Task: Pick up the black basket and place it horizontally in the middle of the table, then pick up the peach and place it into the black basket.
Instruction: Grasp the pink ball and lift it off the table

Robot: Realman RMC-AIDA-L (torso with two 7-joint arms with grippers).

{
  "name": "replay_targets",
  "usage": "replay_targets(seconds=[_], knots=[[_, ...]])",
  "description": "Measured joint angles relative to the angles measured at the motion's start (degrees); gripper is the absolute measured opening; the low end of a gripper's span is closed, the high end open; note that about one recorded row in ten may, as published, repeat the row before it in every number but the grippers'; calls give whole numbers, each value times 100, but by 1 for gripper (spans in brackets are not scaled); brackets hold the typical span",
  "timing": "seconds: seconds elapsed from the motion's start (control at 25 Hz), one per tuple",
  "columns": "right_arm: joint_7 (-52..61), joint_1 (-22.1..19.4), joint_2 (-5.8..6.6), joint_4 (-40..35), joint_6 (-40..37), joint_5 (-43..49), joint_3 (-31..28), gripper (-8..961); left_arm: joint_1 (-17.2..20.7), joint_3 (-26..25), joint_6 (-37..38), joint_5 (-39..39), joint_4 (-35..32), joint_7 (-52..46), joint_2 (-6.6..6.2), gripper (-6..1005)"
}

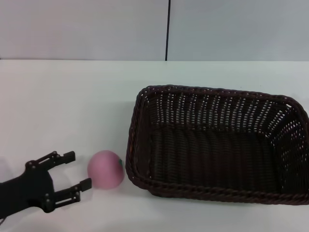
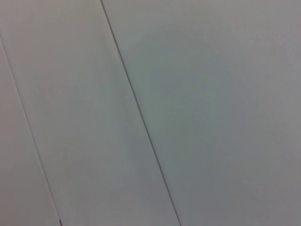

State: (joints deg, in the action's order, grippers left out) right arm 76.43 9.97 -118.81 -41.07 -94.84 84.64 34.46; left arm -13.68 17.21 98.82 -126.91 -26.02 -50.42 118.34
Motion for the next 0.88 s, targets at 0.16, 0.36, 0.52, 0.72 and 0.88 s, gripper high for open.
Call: replay_targets(seconds=[0.16, 0.36, 0.52, 0.72, 0.88], knots=[[0, 18, -1, 125, -22, 0, -4, 640, -6, -24, -141, 11, 271, 260, 3, 720], [-4, 60, 3, 233, -25, 16, -1, 640, -27, -51, -411, 212, 739, 772, 7, 717], [-6, 24, 5, 235, -26, 18, -2, 640, -67, -52, -547, 246, 858, 858, 13, 715], [-6, -18, 10, 304, -16, 22, -9, 640, -163, -9, -770, 225, 986, 905, 14, 712], [-120, -15, 17, 457, 24, 24, -10, 640, -194, 19, -784, 186, 1021, 982, 6, 710]])
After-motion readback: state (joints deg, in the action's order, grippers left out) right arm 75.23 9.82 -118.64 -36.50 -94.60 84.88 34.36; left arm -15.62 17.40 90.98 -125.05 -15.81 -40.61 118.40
